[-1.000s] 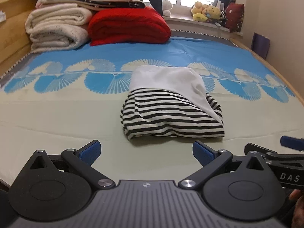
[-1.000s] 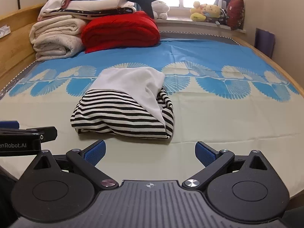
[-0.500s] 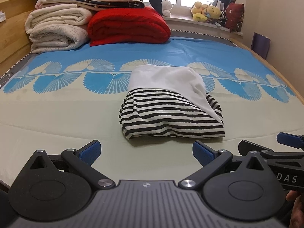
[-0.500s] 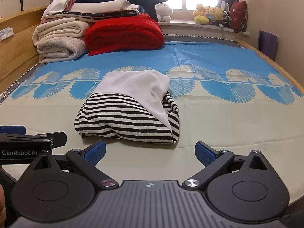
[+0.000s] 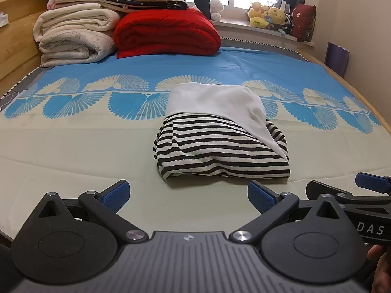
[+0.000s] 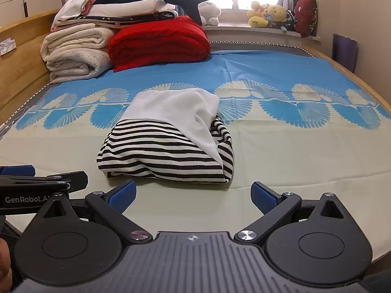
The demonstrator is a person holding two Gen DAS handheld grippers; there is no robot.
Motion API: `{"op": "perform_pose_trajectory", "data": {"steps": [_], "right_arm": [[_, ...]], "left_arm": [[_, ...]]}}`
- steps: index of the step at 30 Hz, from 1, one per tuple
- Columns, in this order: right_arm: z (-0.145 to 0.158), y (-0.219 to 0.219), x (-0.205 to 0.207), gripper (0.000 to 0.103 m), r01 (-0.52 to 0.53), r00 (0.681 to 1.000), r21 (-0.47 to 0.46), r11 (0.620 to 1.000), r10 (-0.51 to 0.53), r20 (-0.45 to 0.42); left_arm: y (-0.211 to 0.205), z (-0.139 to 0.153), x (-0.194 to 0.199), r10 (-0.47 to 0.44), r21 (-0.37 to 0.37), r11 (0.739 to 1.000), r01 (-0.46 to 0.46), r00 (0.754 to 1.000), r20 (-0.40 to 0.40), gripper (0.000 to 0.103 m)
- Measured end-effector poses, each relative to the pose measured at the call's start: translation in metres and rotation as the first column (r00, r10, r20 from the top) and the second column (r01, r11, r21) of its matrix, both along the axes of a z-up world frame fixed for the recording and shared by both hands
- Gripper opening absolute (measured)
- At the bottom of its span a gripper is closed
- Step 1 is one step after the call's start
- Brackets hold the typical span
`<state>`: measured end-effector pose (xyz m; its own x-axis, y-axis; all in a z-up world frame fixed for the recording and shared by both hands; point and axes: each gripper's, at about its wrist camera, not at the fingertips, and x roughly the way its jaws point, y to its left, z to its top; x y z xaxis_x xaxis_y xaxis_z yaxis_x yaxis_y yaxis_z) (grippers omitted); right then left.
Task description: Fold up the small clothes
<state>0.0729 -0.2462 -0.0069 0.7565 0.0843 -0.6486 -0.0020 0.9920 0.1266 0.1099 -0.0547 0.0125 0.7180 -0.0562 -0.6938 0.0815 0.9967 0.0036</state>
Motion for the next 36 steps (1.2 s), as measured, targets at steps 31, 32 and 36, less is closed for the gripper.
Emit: {"op": "perform_pose_trajectory", "data": {"steps": [31,32,36], "right_arm": [[-0.0027,-0.0013,0.0004,0.1,-0.012,1.0,-0.005,1.0,0.012,-0.006],[-0.0026,-0.0014,0.0006,0.1,-0.013,1.0,-0.003,1.0,0.013,-0.006],[-0.0039,-0.002,0.0001,0.099,-0.019,1.0,-0.001,1.0,0.019,-0.004]], "left_arm": [[0.0006,-0.0033,0.0006,-0.002,0.007,1.0,0.002,1.0,-0.001,0.102],[0.0009,-0.0032,0.0007,-0.002,0.006,1.0,0.002,1.0,0.001,0.102],[0.0026,-0.0044,0.0009,-0.003,0.006,1.0,0.003,1.0,-0.001,0.102]]}}
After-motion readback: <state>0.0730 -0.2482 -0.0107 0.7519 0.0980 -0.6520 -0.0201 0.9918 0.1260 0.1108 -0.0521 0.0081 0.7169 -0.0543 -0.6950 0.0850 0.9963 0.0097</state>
